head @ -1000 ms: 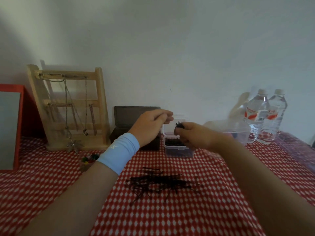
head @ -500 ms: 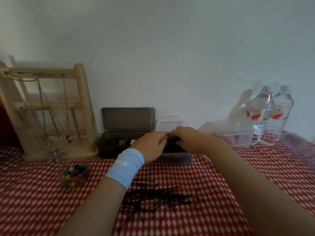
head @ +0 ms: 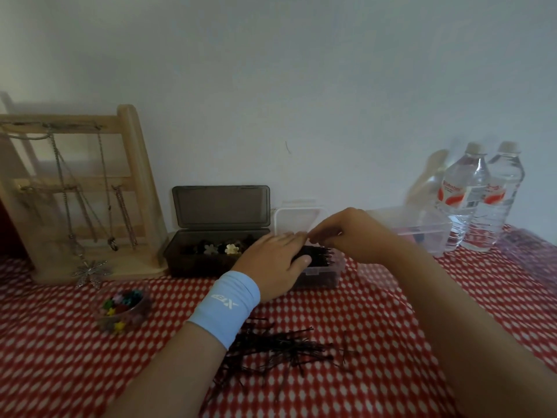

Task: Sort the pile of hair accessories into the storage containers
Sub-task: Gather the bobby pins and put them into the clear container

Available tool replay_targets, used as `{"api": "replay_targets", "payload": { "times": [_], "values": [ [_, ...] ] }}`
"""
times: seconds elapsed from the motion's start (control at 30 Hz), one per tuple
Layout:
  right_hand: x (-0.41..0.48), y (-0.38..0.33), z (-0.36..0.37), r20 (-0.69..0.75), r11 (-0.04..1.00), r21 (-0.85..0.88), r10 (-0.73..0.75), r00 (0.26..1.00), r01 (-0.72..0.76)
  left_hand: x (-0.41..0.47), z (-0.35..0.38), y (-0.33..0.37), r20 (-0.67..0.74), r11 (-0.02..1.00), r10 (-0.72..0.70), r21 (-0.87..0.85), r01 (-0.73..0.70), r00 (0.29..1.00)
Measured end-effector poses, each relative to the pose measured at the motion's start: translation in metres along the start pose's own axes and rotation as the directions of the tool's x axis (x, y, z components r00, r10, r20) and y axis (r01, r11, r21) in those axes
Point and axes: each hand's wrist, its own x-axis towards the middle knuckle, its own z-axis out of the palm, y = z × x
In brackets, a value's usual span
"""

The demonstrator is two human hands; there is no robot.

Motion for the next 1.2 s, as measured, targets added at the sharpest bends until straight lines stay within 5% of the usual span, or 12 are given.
{"api": "replay_targets", "payload": {
  "times": [0.13,0.3,0.63,0.83,0.97,1.2],
  "values": [
    [-0.004,0.004,-0.004,-0.050,1.000,0.027,0.016,0.999,-0.015,0.001,0.002,-0.002,0.024,0.999,0.009,0.039,-0.010,1.000],
    [-0.005,0.003,-0.012,0.009,0.979,-0.166,0.119,0.993,-0.116,0.001,0.002,0.004,0.018,0.999,0.002,0.041,-0.003,1.000],
    [0.002,-0.005,0.002,-0.010,0.947,-0.287,0.146,0.989,-0.143,0.000,0.004,0.006,-0.014,0.999,0.024,0.030,-0.023,1.000],
    [-0.002,-0.003,-0.007,-0.090,0.989,-0.111,0.087,0.992,-0.096,-0.002,0.000,0.005,-0.144,0.931,-0.160,-0.350,0.101,0.977],
    [0.000,-0.005,0.004,0.041,0.992,-0.128,0.022,0.999,-0.016,-0.003,-0.005,0.006,-0.273,0.948,-0.185,-0.302,0.098,0.944],
    [0.001,-0.007,0.009,0.041,0.986,-0.168,-0.014,0.999,0.020,0.001,-0.001,0.004,0.083,0.998,-0.034,0.056,0.029,0.996]
  ]
}}
